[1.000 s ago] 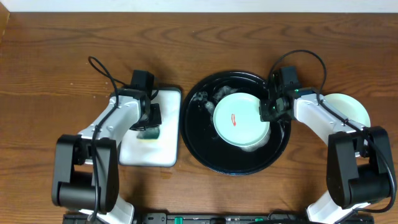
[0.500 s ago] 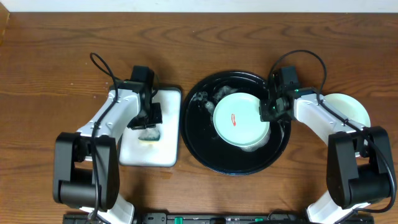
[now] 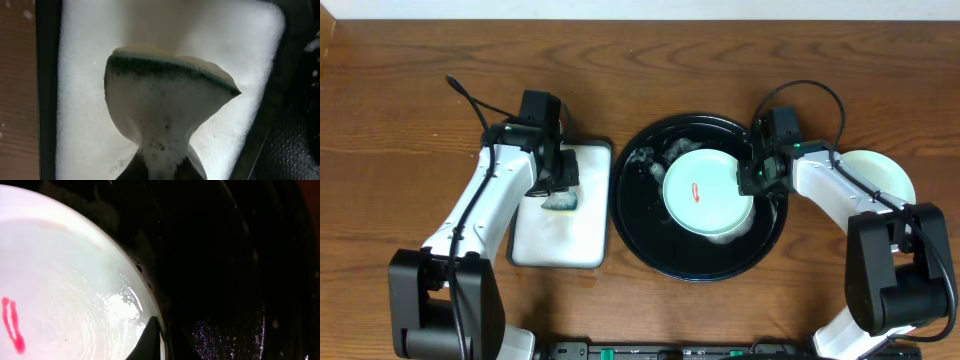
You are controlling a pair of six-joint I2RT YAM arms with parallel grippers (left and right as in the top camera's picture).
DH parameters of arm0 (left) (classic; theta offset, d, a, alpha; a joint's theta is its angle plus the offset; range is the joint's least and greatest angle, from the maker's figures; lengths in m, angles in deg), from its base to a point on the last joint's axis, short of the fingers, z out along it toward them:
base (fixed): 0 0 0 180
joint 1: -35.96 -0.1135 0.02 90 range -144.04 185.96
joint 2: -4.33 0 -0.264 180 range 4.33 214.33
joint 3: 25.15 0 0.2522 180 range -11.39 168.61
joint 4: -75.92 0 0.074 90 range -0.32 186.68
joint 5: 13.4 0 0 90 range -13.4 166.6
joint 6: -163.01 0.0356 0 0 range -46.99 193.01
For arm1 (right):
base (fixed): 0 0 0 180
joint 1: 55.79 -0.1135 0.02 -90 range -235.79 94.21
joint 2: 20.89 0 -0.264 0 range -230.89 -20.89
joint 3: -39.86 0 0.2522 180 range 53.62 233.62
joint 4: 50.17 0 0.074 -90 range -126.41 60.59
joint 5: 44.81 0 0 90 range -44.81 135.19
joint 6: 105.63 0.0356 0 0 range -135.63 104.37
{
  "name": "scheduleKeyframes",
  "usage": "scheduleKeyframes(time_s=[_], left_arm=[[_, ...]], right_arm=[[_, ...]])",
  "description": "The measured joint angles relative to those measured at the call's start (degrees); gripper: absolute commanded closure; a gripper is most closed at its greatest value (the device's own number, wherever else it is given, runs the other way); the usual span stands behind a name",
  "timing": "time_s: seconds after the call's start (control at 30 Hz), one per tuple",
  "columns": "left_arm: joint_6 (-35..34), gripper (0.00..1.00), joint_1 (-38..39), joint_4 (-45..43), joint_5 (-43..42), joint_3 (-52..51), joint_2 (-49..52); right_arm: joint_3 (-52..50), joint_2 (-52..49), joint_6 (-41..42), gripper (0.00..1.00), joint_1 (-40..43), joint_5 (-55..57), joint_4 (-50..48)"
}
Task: Clean dirty plates on tray and stack at the side
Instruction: 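Pick up the sponge from the white tray with the left gripper, then scrub the red-marked plate with the sponge while the right gripper holds it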
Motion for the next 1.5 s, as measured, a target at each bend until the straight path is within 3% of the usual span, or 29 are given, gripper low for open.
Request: scheduleKeyframes(time_s=[0.13, 0.3, 0.5, 0.77, 1.1, 1.33, 1.5], left_arm=[[0.0, 0.92, 0.0, -0.3, -2.3, 0.0, 0.0], [-1.0, 0.93, 1.4, -4.0, -11.6, 0.1, 0.0], [-6.4, 0.93, 11.3, -14.7, -19.1, 0.3, 0.0], [-16.4, 0.93, 26.8, -28.3, -19.2, 1.0, 5.6], [-28.9, 0.93, 31.4, -42.3, -18.2, 1.0, 19.5], [-30.1, 0.92, 30.9, -40.1, -18.1, 3.2, 21.4], [-26.1, 0.93, 28.2, -30.4, -13.9, 6.3, 21.1]], right_arm=[[0.0, 0.0, 0.0, 0.99, 0.0, 0.0, 0.0], [0.0, 0.0, 0.0, 0.99, 0.0, 0.0, 0.0], [0.0, 0.0, 0.0, 0.99, 0.0, 0.0, 0.0], [0.0, 0.0, 2.6, 0.99, 0.0, -0.4, 0.1], [0.0, 0.0, 4.1, 0.99, -0.4, -0.5, 0.3], [0.1, 0.0, 4.3, 0.99, -0.9, 0.4, 0.5], [0.2, 0.0, 4.4, 0.99, -1.1, -0.2, 1.1]])
